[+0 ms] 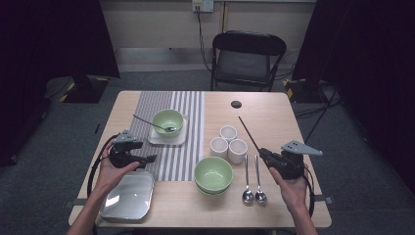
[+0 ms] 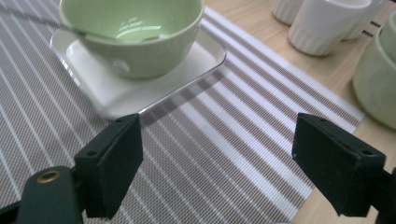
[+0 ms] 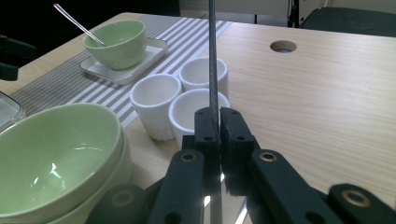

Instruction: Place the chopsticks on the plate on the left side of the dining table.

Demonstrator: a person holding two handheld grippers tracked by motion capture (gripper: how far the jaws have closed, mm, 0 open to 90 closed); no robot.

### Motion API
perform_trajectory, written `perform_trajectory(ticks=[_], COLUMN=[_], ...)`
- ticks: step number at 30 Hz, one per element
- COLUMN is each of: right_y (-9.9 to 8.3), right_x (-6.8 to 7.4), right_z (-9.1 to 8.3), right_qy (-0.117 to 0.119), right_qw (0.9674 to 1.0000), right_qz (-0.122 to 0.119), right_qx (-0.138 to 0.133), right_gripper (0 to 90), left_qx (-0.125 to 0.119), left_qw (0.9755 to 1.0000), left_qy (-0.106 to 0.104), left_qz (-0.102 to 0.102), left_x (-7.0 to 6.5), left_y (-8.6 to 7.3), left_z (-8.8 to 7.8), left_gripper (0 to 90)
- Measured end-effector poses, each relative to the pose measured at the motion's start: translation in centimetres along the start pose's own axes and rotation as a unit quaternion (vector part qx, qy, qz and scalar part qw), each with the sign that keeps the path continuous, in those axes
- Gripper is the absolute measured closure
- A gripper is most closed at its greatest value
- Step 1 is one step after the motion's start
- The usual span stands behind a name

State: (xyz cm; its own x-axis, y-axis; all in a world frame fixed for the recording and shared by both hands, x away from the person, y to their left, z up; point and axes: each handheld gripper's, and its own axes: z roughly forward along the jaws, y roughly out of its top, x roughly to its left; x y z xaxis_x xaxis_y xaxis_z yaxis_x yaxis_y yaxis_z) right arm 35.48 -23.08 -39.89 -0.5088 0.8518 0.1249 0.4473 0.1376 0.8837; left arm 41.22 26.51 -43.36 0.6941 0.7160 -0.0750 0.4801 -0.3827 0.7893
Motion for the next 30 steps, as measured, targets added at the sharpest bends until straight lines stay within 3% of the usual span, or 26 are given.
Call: perform_trajectory(ticks=[2, 7, 13, 18, 20, 22, 25, 30], right_y=[0.3, 0.6, 1.7, 2.7, 3.3, 4.0, 5.2, 5.3], right_x=[0.3, 1.0, 2.0, 3.0, 3.5, 3.8, 4.4, 5.6], right_z=[0.2, 1.2, 2.3, 3.1, 3.5, 3.6, 3.7, 4.2], right_qy=[0.005, 0.015, 0.03, 0.042, 0.045, 0.05, 0.06, 0.085], right_qw=[1.0, 0.9999, 0.9995, 0.9988, 0.9984, 0.9979, 0.9968, 0.9945], right_qz=[-0.004, -0.004, -0.013, -0.022, -0.034, -0.039, -0.047, -0.051], right_qx=[-0.001, -0.001, -0.006, -0.015, -0.012, -0.016, -0.026, -0.033], right_gripper=[86.7, 86.8, 86.7, 86.8, 86.7, 86.8, 86.8, 86.8], left_qx=[-0.006, -0.013, -0.03, -0.033, -0.045, -0.048, -0.057, -0.077], left_qw=[0.9999, 0.9998, 0.9988, 0.9986, 0.9977, 0.9975, 0.9959, 0.9936], left_qy=[-0.011, -0.009, -0.037, -0.039, -0.05, -0.047, -0.064, -0.075], left_qz=[0.0, 0.012, 0.011, 0.014, 0.01, 0.021, 0.029, 0.034], left_x=[-0.4, -1.2, -2.3, -2.9, -3.2, -3.8, -4.5, -5.4], left_y=[0.5, 1.4, 2.7, 3.9, 4.5, 5.5, 7.0, 8.1], left_z=[0.2, 0.7, 1.0, 1.6, 1.7, 1.7, 1.6, 1.9], left_gripper=[16.5, 19.7, 21.1, 25.3, 25.4, 25.5, 25.2, 27.1])
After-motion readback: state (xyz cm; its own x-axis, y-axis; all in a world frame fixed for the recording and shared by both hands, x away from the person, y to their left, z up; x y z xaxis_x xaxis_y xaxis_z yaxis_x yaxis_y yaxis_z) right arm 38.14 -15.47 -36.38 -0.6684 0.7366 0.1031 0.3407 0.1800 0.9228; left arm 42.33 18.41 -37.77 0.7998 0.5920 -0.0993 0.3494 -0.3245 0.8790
